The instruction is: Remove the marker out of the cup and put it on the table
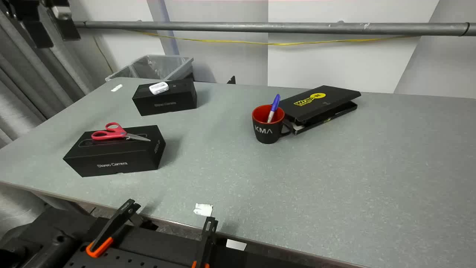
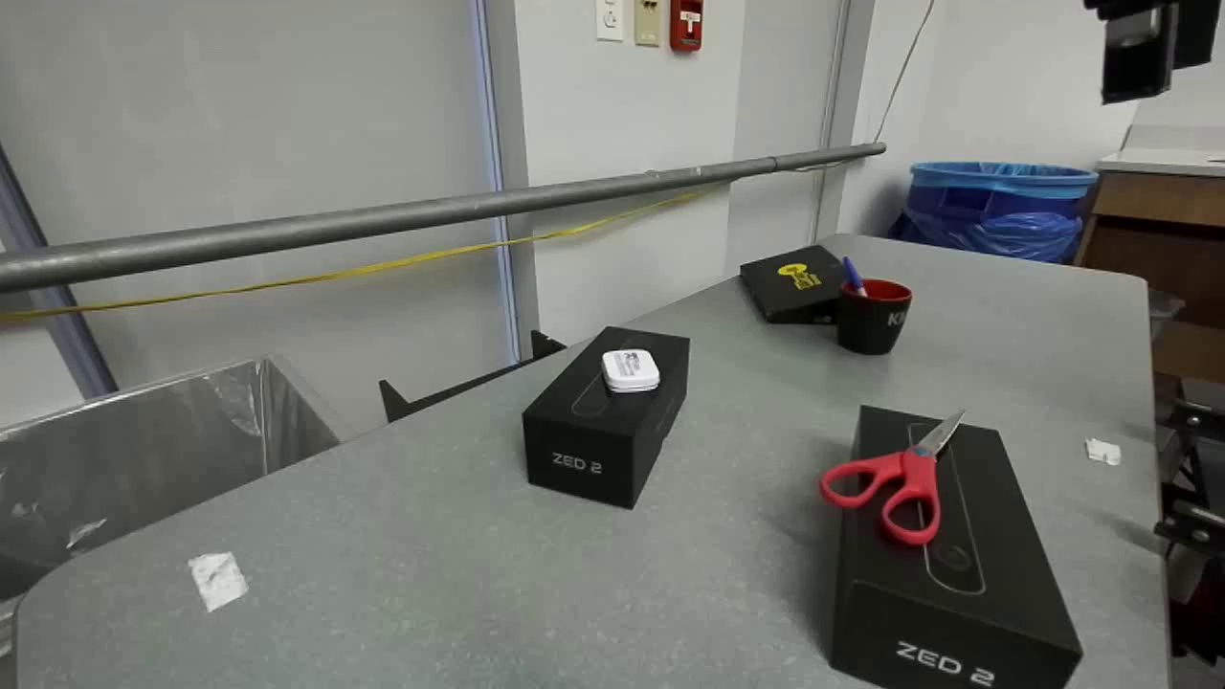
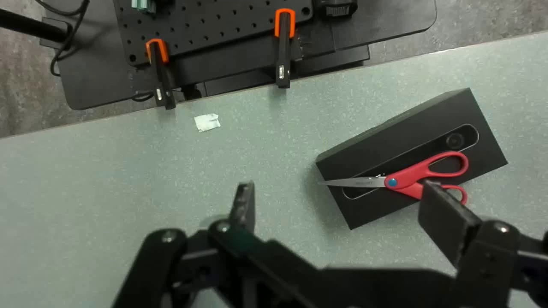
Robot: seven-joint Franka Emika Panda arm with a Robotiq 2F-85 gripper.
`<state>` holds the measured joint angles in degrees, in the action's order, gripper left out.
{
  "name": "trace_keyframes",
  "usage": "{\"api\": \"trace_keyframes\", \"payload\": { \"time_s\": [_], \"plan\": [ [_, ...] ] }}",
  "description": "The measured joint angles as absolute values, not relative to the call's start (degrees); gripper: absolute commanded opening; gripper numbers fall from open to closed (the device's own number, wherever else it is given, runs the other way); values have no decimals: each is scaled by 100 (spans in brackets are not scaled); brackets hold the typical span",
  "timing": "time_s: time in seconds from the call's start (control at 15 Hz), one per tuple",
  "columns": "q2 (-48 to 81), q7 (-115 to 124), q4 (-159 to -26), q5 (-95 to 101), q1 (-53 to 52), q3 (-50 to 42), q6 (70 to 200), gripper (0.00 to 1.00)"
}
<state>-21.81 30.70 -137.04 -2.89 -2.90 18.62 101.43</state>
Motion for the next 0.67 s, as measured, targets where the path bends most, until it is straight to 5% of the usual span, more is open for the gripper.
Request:
{"api": "trace_keyframes", "payload": {
  "time_s": [0.67],
  "plan": [
    [-2147, 3062, -13769, -99, -274, 1685, 10347, 100]
  ]
}}
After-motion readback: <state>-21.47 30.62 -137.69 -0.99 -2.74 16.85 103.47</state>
